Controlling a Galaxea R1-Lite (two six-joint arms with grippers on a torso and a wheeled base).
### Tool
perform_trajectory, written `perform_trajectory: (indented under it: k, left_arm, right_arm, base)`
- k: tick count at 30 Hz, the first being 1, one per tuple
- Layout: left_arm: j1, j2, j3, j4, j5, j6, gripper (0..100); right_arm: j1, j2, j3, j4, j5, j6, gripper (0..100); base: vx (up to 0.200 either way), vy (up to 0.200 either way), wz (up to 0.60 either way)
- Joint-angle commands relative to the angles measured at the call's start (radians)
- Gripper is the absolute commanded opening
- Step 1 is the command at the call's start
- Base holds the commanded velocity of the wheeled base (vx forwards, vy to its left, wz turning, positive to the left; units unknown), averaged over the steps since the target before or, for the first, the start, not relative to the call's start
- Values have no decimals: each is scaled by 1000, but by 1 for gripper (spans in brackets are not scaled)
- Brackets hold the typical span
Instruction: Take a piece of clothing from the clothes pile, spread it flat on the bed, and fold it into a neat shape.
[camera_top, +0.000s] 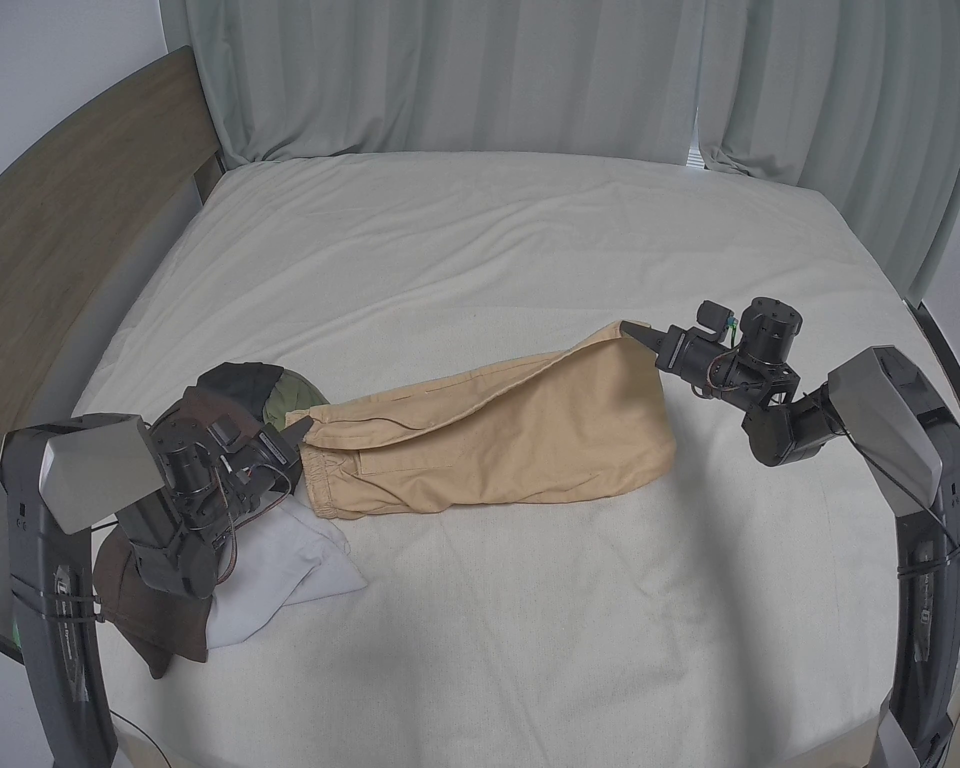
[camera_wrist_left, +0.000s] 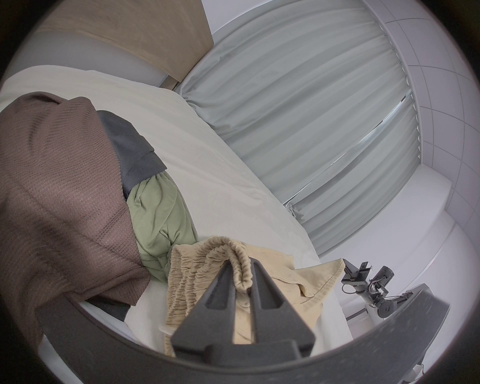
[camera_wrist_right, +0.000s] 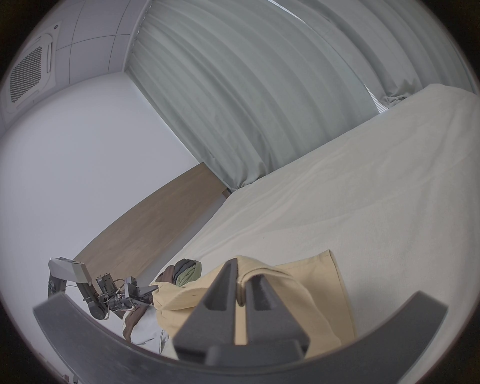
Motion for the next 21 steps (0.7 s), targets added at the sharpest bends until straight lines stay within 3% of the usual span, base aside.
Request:
perform_trajectory:
  k: [1,10,11,16,21]
  left_arm:
    - [1,13,-23,0,0,0,0]
    - [1,33,-38,1,-3,-2,0]
    - [1,36,-40,1,-3,-2,100]
    - [7,41,-61,1,-3,-6,100]
    - [57,28,-88,3,3,-71,100]
  right_arm:
    - [2,29,-36,13,1,0,0]
    - [1,49,-70,26,-4,0,0]
    - [2,52,-76,26,-10,0,100]
    - [2,92,-139,24,-44,0,100]
    - [1,87,-136,24,-60,-2,100]
  base:
    - [0,0,0]
    - [0,0,0]
    - [0,0,0]
    - [0,0,0]
    - [0,0,0]
